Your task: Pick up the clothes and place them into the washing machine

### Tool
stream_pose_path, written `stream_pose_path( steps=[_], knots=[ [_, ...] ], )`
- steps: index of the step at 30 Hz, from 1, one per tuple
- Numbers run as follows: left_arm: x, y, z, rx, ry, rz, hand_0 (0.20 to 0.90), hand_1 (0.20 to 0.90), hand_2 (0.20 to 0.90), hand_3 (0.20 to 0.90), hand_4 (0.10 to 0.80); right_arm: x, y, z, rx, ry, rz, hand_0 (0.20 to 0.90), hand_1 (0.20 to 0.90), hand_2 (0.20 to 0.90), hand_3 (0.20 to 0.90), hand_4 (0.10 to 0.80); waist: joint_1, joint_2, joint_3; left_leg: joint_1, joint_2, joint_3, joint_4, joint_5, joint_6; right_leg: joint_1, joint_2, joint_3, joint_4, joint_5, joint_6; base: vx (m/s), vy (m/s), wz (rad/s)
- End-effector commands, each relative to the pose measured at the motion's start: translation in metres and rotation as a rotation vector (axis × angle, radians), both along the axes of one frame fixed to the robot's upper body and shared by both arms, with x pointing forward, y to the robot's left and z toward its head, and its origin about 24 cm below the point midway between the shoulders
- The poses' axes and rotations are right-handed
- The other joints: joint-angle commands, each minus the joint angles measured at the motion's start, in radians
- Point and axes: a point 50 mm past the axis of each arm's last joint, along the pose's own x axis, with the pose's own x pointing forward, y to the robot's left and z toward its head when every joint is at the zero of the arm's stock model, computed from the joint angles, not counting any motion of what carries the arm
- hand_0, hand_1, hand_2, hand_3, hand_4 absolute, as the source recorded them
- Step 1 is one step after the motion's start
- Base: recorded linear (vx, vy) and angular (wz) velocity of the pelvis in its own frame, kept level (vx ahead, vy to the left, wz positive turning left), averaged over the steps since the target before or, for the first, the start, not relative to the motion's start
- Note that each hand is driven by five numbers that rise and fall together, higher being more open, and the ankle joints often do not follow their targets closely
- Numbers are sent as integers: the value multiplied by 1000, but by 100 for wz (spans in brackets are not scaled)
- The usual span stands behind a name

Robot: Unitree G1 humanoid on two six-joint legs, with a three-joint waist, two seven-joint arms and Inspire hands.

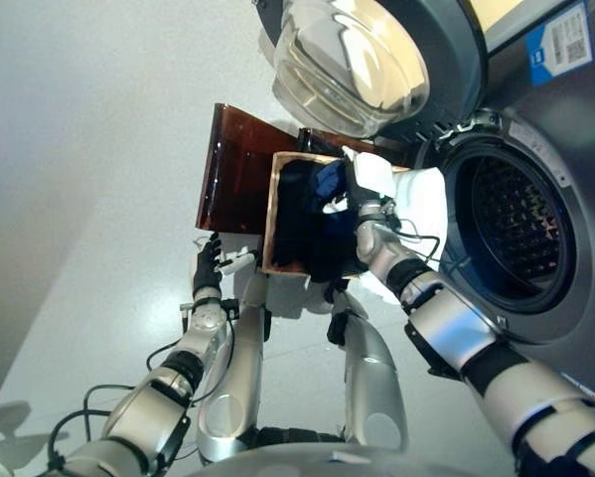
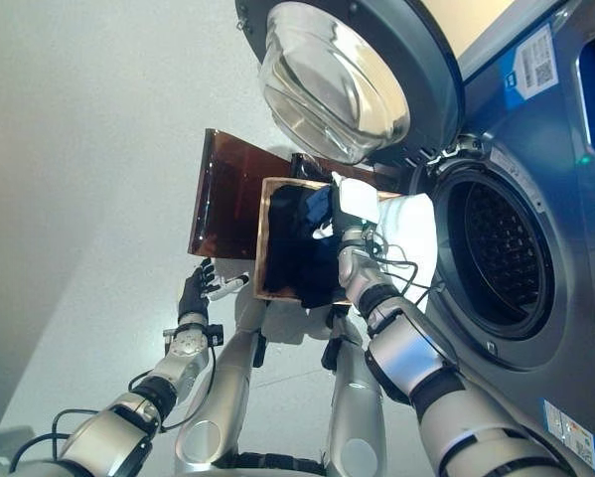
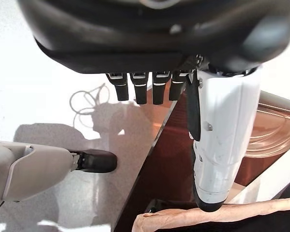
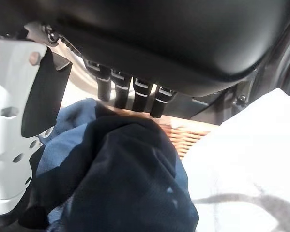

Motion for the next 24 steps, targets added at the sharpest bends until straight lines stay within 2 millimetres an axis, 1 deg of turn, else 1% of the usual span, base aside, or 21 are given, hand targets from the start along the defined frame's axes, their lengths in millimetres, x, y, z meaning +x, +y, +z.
stream_pose_path(
  steps=[1,6,8,12,17,20,21,22,24],
  knots=[
    [-1,2,0,9,-21,43,900,900,900,900,800,2,-1,12,39,-82,11,900,900,900,900,800,-22,-16,-10,15,1,32,59,-69,-49,84,-87,36,-54,36,62,14,-10,-5],
    [-6,9,-6,26,12,60,900,900,900,900,800,3,9,25,87,-149,54,900,900,900,900,800,-25,-30,-28,53,4,33,59,-77,-47,122,-86,36,-55,32,63,9,-3,-1],
    [-10,13,-11,32,36,79,900,900,900,900,800,3,17,32,116,-181,89,900,900,900,900,800,-30,-36,-42,71,6,34,56,-81,-47,140,-85,38,-61,31,64,0,0,0],
    [-20,21,-21,48,93,108,900,900,900,900,800,-2,27,31,148,-195,138,900,900,900,900,800,-39,-48,-70,100,7,35,44,-83,-46,168,-86,39,-71,31,68,20,1,-5],
    [-37,33,-36,60,170,153,900,900,900,900,800,-12,32,13,172,-153,162,900,900,900,900,800,-48,-65,-103,137,9,45,30,-90,-38,190,-81,51,-82,35,71,11,7,-2],
    [-45,37,-42,60,202,168,900,900,900,900,800,-17,31,-3,177,-95,156,900,900,900,900,800,-50,-73,-117,156,9,53,25,-96,-32,194,-79,61,-80,37,74,4,18,-12],
    [-45,37,-42,60,202,168,900,900,900,900,800,-17,31,-3,177,-95,156,900,900,900,900,800,-49,-73,-117,156,9,53,25,-96,-32,194,-79,61,-80,37,74,-1,14,-19],
    [-48,41,-44,61,216,183,900,900,900,900,800,-20,31,-11,184,-58,157,900,900,900,900,800,-51,-79,-122,161,10,56,28,-99,-29,197,-80,66,-80,37,75,-11,7,-18],
    [-48,43,-44,63,216,185,900,900,900,900,800,-22,27,-20,176,-17,137,900,900,900,900,800,-49,-80,-122,161,10,56,32,-100,-27,196,-80,70,-78,36,74,-15,8,-10]
  ],
)
